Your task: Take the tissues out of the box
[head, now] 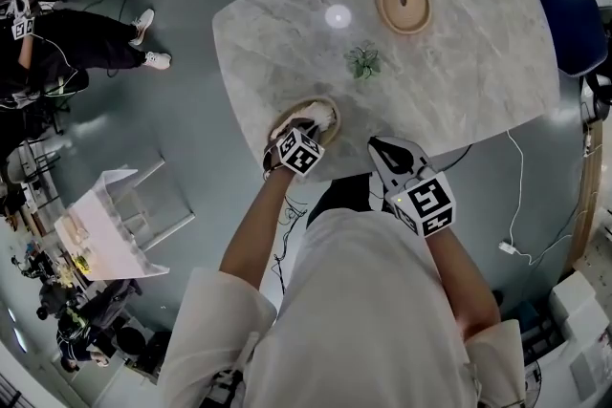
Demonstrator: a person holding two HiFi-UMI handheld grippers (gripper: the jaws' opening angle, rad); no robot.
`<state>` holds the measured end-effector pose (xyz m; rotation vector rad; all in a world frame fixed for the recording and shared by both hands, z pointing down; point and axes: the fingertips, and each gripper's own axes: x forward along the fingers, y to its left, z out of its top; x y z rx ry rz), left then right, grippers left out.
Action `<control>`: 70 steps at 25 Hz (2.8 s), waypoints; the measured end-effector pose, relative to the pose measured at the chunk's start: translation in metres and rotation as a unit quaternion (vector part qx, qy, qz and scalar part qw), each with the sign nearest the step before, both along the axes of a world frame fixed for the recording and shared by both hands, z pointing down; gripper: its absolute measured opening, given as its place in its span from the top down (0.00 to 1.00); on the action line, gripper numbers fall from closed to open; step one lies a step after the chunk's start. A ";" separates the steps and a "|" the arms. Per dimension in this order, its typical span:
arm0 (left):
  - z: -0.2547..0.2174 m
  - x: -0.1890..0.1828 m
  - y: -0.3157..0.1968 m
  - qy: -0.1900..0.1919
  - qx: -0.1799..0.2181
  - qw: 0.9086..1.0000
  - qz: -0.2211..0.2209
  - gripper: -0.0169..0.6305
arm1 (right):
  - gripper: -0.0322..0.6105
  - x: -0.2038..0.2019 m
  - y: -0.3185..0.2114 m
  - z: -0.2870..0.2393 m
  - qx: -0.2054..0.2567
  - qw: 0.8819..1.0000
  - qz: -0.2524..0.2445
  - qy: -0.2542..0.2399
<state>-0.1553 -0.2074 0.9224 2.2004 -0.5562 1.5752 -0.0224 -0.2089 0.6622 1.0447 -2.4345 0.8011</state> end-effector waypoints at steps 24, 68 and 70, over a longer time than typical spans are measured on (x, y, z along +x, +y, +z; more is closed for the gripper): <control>-0.147 -0.028 -0.010 0.167 0.129 0.944 -0.254 0.93 | 0.90 0.004 -0.008 -0.042 0.052 0.996 -0.076 -0.005; -0.492 -0.085 0.073 0.275 0.456 0.744 -0.403 0.93 | 0.90 0.002 -0.035 -0.228 0.242 0.954 -0.170 -0.045; -0.498 -0.088 0.076 0.278 0.462 0.738 -0.406 0.93 | 0.90 0.003 -0.037 -0.235 0.250 0.953 -0.166 -0.047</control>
